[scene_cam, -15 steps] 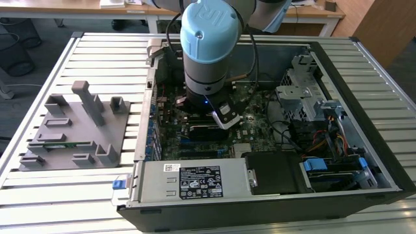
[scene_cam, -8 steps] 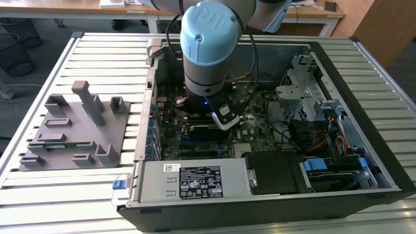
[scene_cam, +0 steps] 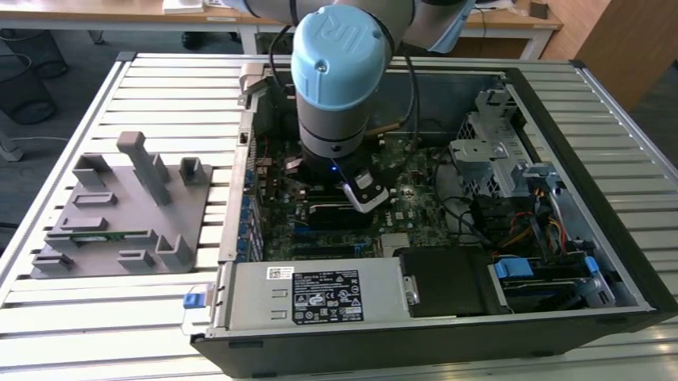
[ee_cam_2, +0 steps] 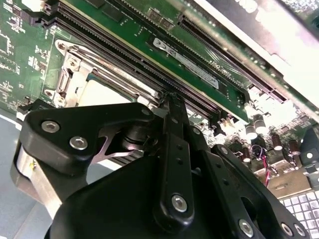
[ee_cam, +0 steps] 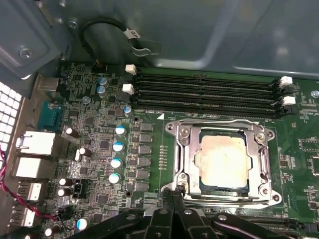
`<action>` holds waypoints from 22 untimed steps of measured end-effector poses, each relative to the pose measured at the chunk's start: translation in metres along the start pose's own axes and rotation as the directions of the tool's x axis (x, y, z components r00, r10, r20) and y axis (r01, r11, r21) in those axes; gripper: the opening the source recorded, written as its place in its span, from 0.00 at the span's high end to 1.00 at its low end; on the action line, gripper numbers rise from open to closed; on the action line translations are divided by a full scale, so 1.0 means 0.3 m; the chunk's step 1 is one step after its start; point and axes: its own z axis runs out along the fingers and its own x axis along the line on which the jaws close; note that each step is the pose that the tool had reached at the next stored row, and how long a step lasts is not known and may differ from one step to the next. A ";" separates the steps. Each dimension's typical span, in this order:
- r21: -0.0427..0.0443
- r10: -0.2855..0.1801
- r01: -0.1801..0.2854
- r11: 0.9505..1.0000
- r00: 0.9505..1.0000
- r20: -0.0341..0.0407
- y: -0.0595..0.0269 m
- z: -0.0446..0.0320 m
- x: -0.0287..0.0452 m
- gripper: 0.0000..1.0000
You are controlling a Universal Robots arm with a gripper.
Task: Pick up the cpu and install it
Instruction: 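Install the second cpu locking lever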
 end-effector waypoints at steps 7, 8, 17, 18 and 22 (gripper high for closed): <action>-0.001 0.000 0.000 1.000 1.000 0.000 0.011 0.004 0.006 0.89; 0.000 0.000 0.000 1.000 1.000 0.000 0.013 0.004 0.006 0.89; 0.000 0.000 0.000 1.000 1.000 0.000 0.024 0.010 0.009 0.89; 0.000 0.000 0.000 1.000 1.000 0.000 0.024 0.010 0.010 0.89; 0.000 0.000 0.000 1.000 1.000 0.000 0.027 0.011 0.014 0.89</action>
